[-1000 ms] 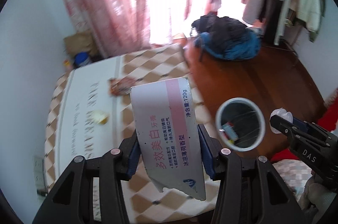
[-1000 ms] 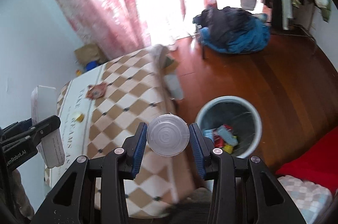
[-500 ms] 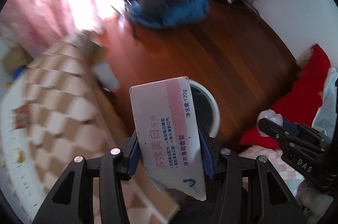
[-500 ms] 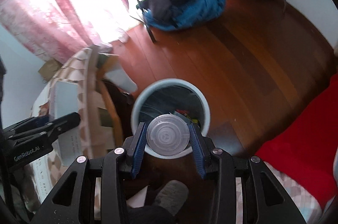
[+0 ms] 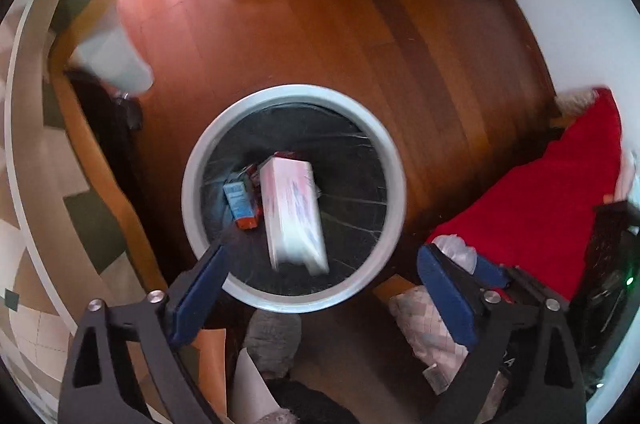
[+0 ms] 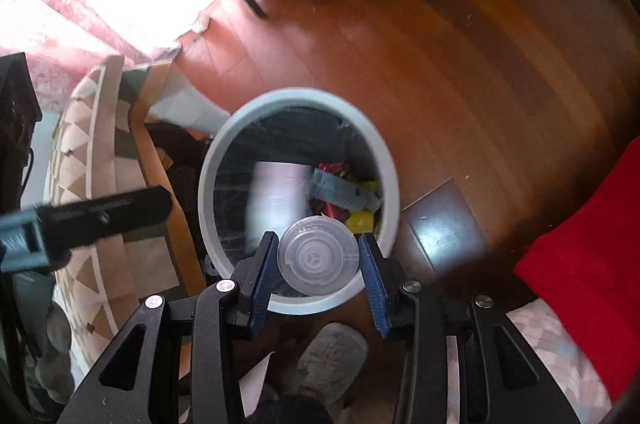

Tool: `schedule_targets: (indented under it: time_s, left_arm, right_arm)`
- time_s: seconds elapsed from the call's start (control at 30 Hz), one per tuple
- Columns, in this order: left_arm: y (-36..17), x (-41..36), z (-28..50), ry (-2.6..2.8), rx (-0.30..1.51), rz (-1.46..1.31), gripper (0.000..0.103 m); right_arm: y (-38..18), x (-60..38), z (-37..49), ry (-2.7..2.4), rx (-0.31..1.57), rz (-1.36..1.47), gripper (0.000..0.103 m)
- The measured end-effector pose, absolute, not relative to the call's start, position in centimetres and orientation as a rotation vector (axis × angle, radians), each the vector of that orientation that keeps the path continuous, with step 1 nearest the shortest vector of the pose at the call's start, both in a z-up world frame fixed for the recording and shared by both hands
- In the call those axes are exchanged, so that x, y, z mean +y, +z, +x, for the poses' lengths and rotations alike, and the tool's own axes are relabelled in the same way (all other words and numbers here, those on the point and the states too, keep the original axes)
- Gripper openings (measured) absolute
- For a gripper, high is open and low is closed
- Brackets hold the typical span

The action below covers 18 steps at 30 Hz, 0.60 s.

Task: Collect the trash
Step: 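Carry the lid and pink box over the bin and open both tools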

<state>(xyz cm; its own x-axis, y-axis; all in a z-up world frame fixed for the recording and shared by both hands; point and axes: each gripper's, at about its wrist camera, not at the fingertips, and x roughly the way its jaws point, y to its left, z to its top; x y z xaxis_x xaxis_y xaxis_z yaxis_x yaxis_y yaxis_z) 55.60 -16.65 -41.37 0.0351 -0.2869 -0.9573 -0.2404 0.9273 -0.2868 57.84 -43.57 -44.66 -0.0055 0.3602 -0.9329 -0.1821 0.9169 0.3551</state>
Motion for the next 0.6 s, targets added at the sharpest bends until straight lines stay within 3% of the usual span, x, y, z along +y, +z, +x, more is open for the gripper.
schedule_targets:
  time_s: [0.07, 0.13, 0.17, 0.2, 0.27, 0.4, 0.6]
  left_arm:
    - [-41.3, -15.8, 55.1, -0.005, 1.542, -0.454, 0.097]
    - [-40.9, -15.4, 54.3, 0.041, 1.527, -0.431, 0.097]
    - [-40.6, -15.3, 53.8, 0.081, 1.517, -0.398, 0.097]
    - [-40.3, -15.2, 53.3, 0.115, 1.505, -0.363, 0.097]
    - [-39.8, -14.9, 52.3, 0.188, 1.47, -0.282, 0.097]
    - [-39.1, -14.5, 50.2, 0.263, 1.442, -0.219, 0.097]
    - [-37.1, -15.1, 47.7, 0.283, 1.394, -0.198, 0.097]
  right_arm:
    - [-45.5, -43.2, 57.9, 0.443, 1.54, 0.159, 0.044]
    - [-46.3, -42.5, 57.9, 0.471, 1.56, 0.153, 0.059]
    - [-46.5, -42.4, 57.8, 0.47, 1.566, 0.152, 0.073]
    - [-46.6, -42.4, 57.7, 0.466, 1.568, 0.152, 0.078]
    - [-46.7, -41.9, 57.5, 0.464, 1.576, 0.146, 0.079]
    - [-45.7, -41.5, 56.9, 0.429, 1.566, 0.07, 0.101]
    - [-43.3, -41.9, 55.9, 0.319, 1.528, -0.052, 0.103]
